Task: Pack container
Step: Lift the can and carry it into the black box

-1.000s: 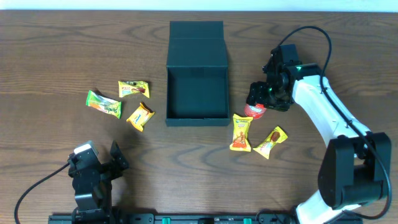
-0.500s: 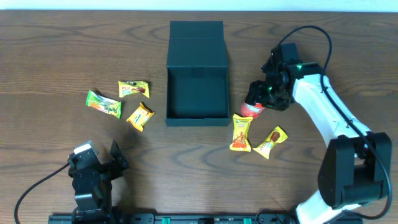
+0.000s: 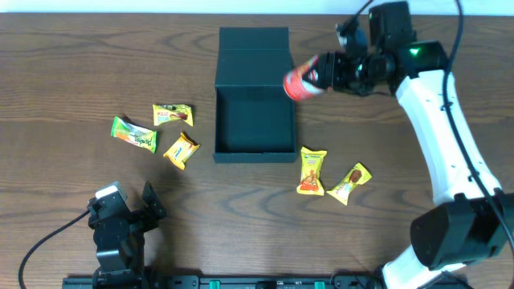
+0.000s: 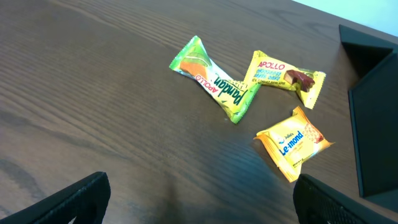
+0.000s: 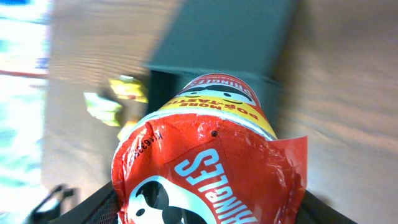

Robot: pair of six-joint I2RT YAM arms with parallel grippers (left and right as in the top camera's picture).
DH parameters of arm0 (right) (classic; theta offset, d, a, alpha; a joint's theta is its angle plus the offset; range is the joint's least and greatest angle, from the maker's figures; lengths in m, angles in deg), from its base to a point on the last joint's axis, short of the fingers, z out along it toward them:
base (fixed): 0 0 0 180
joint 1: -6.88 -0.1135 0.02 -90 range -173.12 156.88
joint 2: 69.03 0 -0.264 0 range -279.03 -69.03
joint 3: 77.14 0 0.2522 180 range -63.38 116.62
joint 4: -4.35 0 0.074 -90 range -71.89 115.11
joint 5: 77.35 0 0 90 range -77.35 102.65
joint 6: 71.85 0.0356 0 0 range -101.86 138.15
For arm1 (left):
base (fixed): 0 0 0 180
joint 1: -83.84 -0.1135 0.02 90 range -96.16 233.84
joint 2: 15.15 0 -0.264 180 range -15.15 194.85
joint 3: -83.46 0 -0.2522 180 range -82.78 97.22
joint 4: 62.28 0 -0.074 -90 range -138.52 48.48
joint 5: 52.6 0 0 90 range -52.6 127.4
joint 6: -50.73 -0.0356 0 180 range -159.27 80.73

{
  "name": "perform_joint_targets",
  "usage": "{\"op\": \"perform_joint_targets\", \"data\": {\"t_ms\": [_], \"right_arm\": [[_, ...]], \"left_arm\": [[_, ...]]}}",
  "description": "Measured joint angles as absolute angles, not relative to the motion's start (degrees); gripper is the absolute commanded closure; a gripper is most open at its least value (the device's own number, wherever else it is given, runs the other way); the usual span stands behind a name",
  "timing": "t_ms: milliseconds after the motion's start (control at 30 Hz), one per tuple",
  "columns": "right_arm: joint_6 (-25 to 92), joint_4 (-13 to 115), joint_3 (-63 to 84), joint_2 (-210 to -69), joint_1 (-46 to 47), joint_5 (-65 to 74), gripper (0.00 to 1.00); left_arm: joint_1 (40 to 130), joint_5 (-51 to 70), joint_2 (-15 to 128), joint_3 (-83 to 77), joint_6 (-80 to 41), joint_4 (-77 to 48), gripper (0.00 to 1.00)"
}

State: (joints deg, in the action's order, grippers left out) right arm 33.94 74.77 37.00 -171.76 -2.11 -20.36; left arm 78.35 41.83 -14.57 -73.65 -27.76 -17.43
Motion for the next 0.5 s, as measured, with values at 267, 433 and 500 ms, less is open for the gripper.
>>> {"op": "perform_joint_targets", "data": {"t_ms": [267,433,500], "right_arm": [[33.4,69.7,38.2,-171.8,-6.2,-35.5,0.39],[33.3,67.4,35.5,-172.2,-11.2,-38.3,0.40],[33.4,65.1,33.2,-173.4,-12.9,-39.2,0.42]], "left_arm": [[78.3,41.8,-14.6,-73.7,-27.8,-17.4,0.05],[78.3,41.8,-14.6,-73.7,-27.8,-17.4,0.05],[78.3,41.9,-14.6,-73.7,-27.7,-17.4,0.05]]}}
